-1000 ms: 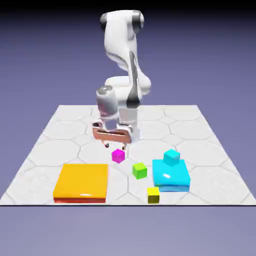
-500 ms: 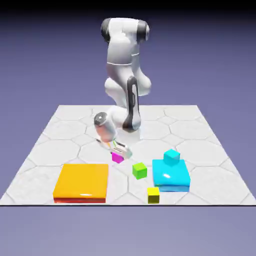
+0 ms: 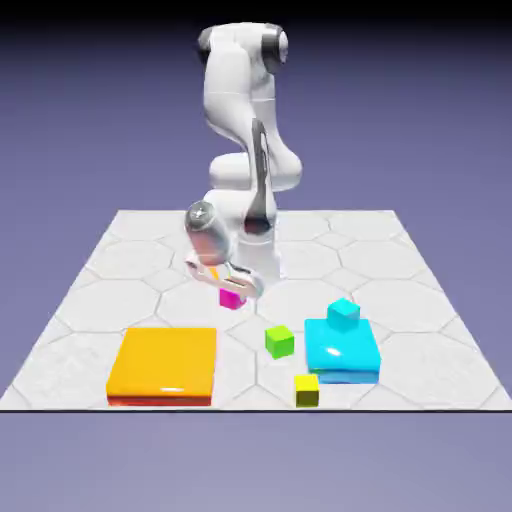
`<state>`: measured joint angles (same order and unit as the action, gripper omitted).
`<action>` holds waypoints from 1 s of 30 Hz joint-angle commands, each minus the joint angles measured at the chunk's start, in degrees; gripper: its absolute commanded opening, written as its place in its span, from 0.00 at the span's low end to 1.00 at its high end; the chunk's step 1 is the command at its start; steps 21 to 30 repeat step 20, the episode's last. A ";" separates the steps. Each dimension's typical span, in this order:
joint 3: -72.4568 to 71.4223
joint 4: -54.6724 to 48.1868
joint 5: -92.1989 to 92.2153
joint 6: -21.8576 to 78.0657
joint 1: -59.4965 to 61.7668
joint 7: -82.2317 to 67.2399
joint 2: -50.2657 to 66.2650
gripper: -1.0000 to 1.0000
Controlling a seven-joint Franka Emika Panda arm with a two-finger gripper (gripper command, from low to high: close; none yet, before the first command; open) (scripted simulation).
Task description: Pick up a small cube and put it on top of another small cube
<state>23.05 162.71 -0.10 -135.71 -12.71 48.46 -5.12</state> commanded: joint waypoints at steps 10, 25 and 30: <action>-19.59 -14.85 -16.10 9.19 -6.67 -24.81 5.21 0.00; -18.91 -13.07 -19.62 0.57 -6.26 -23.58 12.07 1.00; -18.91 -13.07 -19.62 0.57 -6.26 -23.58 12.07 1.00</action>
